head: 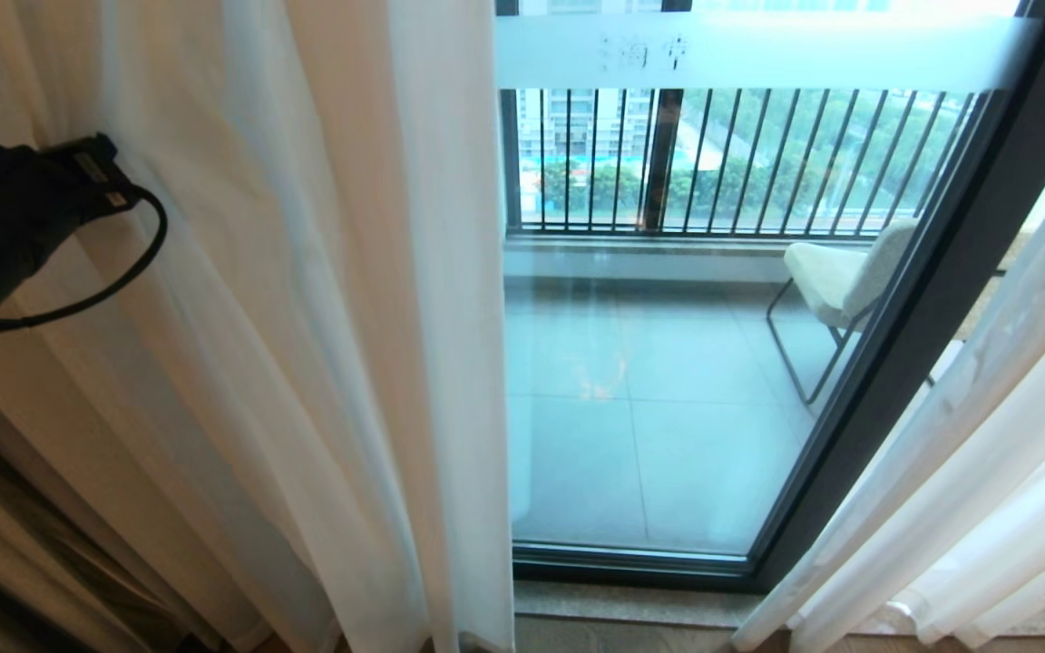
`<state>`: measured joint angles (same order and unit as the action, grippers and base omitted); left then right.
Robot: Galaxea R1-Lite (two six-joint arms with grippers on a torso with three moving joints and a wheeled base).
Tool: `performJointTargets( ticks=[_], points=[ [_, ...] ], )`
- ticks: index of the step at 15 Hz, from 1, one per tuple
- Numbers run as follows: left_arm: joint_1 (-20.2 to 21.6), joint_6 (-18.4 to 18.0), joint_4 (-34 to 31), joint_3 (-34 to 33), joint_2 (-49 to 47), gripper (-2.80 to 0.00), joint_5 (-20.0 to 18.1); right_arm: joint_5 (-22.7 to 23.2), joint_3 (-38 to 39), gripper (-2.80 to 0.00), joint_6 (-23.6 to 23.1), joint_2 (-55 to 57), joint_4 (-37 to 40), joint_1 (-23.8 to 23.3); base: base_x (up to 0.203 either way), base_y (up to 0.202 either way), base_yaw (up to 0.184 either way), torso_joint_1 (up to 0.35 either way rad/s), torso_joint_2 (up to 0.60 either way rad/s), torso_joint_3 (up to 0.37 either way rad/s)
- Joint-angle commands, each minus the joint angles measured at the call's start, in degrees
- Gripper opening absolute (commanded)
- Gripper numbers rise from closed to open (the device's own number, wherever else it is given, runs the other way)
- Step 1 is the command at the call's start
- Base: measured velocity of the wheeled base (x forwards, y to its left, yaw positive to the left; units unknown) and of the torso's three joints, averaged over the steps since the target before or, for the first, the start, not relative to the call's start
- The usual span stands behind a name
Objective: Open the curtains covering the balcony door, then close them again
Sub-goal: Pull the inner curtains open on both sides
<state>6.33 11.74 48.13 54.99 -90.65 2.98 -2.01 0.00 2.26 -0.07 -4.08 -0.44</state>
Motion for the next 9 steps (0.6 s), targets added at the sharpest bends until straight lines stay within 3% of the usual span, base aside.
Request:
performJointTargets(
  ticks=[1,9],
  points=[
    [3.1,0.3,0.3,0.4,0.1,-2.80,-0.9,0.0,0.0,-2.80,0.0,0.1,-0.1,0.0,0.000,0.000,0.000,0.000,0.00,0.000],
    [15.5,4.4,0.3,0.8,-0.8,-2.80,-7.6,0.0,0.0,-2.80,0.0,0.1,0.0,0.0,0.000,0.000,0.000,0.000,0.00,0.000]
  ],
)
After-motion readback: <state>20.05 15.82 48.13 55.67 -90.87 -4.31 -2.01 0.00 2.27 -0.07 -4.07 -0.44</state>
